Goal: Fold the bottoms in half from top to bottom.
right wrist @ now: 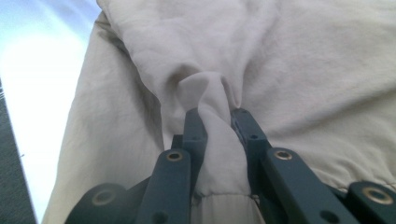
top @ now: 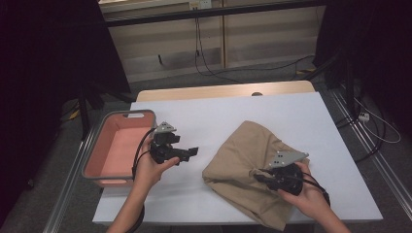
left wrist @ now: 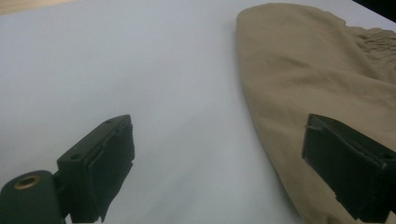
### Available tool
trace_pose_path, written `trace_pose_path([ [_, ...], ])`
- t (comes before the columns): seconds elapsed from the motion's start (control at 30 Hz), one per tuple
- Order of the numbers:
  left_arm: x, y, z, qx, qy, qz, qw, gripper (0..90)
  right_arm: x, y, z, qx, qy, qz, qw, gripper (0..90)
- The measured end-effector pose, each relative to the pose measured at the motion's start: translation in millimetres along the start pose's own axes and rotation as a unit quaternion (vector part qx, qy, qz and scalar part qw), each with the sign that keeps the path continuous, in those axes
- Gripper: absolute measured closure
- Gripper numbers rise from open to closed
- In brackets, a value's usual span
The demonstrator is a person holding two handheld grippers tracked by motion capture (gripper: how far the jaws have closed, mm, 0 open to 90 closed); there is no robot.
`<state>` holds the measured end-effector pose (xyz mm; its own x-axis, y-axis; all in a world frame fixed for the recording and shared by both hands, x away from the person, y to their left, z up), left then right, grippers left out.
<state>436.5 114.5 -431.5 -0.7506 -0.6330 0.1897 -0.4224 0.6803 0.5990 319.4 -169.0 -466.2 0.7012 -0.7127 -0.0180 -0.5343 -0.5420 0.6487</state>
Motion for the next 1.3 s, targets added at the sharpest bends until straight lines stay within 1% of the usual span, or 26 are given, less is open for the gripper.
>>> trace_pose_path([
  [0.03, -0.3, 0.1, 0.0, 0.000, -0.002, 0.000, 1.0000, 9.3, -0.1, 2.2, 0.7, 0.000, 0.000, 0.000, 1.0000, 78.3],
  [0.17, 1.0, 0.5, -0.4, 0.001, 0.002, 0.001, 1.0000, 9.3, -2.5, 12.0, 2.6, 0.005, -0.002, -0.003, 1.0000, 78.4],
  [0.33, 1.3, 0.5, -0.3, 0.002, 0.003, 0.001, 1.0000, 9.3, -11.3, 26.1, 8.3, 0.005, -0.006, -0.009, 0.9999, 77.6],
  [0.37, 1.6, 0.4, -0.4, 0.002, 0.002, 0.001, 1.0000, 9.3, -12.8, 27.8, 10.3, 0.005, -0.009, -0.010, 0.9999, 76.1],
  [0.43, 3.2, -0.3, -0.2, 0.002, 0.003, 0.003, 1.0000, 9.2, -14.6, 29.4, 14.1, 0.004, -0.015, -0.015, 0.9998, 69.5],
  [0.47, 3.7, -0.5, 0.2, -0.001, 0.001, 0.004, 1.0000, 9.1, -14.7, 29.9, 14.8, 0.007, -0.022, -0.018, 0.9996, 64.0],
  [0.5, 4.7, -1.0, 0.5, -0.003, 0.001, 0.005, 1.0000, 9.1, -14.8, 30.3, 15.1, 0.007, -0.024, -0.026, 0.9993, 58.8],
  [0.53, 5.8, -1.9, 0.8, -0.002, 0.001, 0.006, 1.0000, 9.1, -13.5, 31.4, 13.9, 0.009, -0.021, -0.025, 0.9994, 54.5],
  [0.57, 6.8, -2.6, 1.6, -0.004, 0.002, 0.007, 1.0000, 9.1, -11.3, 32.9, 11.5, 0.014, -0.020, -0.016, 0.9996, 50.3],
  [0.6, 7.8, -3.8, 2.2, -0.004, 0.003, 0.007, 1.0000, 9.0, -9.6, 34.7, 8.7, 0.016, -0.019, -0.016, 0.9996, 45.0],
  [0.63, 8.5, -4.4, 3.0, -0.006, 0.002, 0.009, 0.9999, 8.9, -7.9, 36.6, 5.5, 0.018, -0.017, -0.016, 0.9996, 41.9],
  [0.67, 9.5, -5.5, 3.8, -0.007, 0.004, 0.013, 0.9999, 9.0, -5.0, 38.8, 1.6, 0.024, -0.017, -0.008, 0.9995, 39.8],
  [0.77, 11.3, -7.8, 5.9, -0.012, 0.003, 0.014, 0.9998, 8.9, 6.8, 41.6, -8.9, 0.038, -0.020, 0.012, 0.9990, 34.9],
  [0.8, 12.4, -8.4, 6.5, -0.015, 0.002, 0.016, 0.9998, 8.8, 11.9, 40.8, -11.1, 0.038, -0.020, 0.020, 0.9989, 32.5],
  [0.87, 16.0, -10.2, 7.9, -0.018, 0.002, 0.020, 0.9996, 8.7, 21.9, 36.3, -14.3, 0.035, -0.028, 0.027, 0.9986, 29.3],
  [0.93, 19.7, -12.3, 9.0, -0.020, 0.003, 0.026, 0.9995, 8.7, 31.1, 29.3, -16.4, 0.031, -0.029, 0.039, 0.9983, 25.4],
  [1.07, 27.0, -17.1, 12.9, -0.026, 0.004, 0.037, 0.9990, 8.4, 45.9, 15.5, -18.2, 0.023, -0.037, 0.058, 0.9974, 22.1],
  [1.1, 28.7, -17.7, 13.9, -0.031, 0.003, 0.041, 0.9987, 8.3, 49.5, 12.6, -18.3, 0.022, -0.035, 0.064, 0.9971, 21.7],
  [1.2, 33.9, -20.8, 16.7, -0.033, 0.003, 0.045, 0.9984, 8.3, 57.2, 5.3, -16.6, 0.017, -0.038, 0.072, 0.9965, 20.2],
  [1.3, 40.0, -23.8, 19.4, -0.036, 0.002, 0.053, 0.9980, 8.3, 61.1, -0.5, -11.8, 0.009, -0.043, 0.076, 0.9961, 18.8],
])
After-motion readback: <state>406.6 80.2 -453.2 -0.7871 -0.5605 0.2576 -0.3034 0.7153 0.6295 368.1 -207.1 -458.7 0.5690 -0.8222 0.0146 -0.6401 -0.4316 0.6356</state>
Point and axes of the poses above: each handheld gripper's, and its own axes: y roughly backward along the jaws, z roughly out of its underside, x roughly to its right, the point moved 6 cm from there along -y, roughly forward along the jaws, and after that the axes turned 3 degrees about z, right-handed, at the moved point
